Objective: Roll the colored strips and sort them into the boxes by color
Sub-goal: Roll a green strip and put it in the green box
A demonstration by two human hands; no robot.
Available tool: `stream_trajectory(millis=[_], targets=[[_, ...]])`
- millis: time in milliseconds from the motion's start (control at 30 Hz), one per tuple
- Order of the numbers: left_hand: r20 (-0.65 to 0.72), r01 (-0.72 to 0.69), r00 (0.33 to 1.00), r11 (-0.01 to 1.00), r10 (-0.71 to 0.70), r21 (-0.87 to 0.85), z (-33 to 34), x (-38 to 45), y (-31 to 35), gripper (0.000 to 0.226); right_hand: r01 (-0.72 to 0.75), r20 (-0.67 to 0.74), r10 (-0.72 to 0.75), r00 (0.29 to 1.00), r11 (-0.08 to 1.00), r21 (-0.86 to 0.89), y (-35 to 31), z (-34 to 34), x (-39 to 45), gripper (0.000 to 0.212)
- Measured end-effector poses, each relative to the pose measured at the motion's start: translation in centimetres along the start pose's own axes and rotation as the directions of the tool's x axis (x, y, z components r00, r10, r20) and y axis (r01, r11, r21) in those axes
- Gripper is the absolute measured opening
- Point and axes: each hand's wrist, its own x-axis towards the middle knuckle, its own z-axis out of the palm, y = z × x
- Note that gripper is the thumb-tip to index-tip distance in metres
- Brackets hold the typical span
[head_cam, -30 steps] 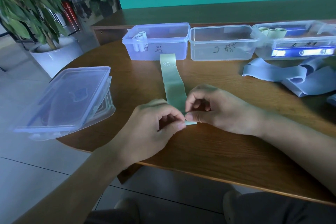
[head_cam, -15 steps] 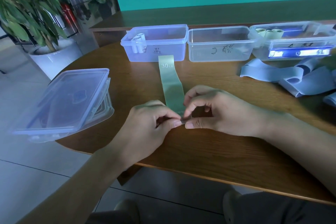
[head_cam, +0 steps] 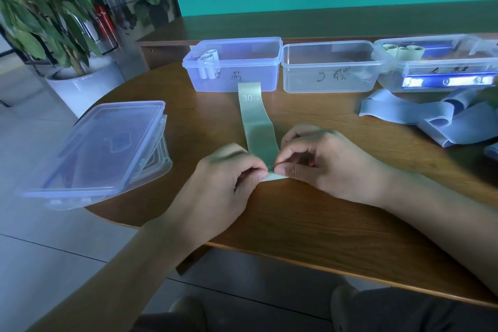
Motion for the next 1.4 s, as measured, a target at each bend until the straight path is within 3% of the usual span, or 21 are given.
stream_trajectory(millis=[467,600,767,1033,1233,1400], targets=[[-0.006,0.025,1.000,1.000,-0.025,-0.005,-0.1,-0.1,-0.1,0.029,0.065,0.052,-0.066,0.996,0.998,0.008,0.9,0.0,0.2,0.017],[-0.042,0.010,0.999,1.000,-0.010,-0.003,-0.2,0.0,0.0,0.026,0.052,0.050,-0.052,0.997,0.999,0.014,1.0,-0.1,0.3,0.016],[0.007,0.008,1.000,1.000,-0.008,-0.016,-0.3,0.5,0.1,0.015,0.052,0.058,-0.053,0.997,0.999,0.012,0.9,-0.3,0.6,0.016],[0.010,0.063,0.998,0.998,-0.063,-0.023,0.2,1.2,-0.2,0.020,0.024,-0.067,-0.026,0.997,0.999,-0.034,1.0,0.4,0.9,0.009],[-0.022,0.052,0.998,0.998,-0.052,0.032,0.6,1.3,-0.5,0.030,0.035,0.015,-0.034,0.999,0.999,-0.029,1.8,-0.1,1.0,0.015],[-0.060,0.038,0.998,0.997,-0.034,0.073,0.8,1.4,-0.7,0.029,0.048,0.002,-0.048,0.999,0.998,-0.046,2.1,0.0,1.4,0.016]])
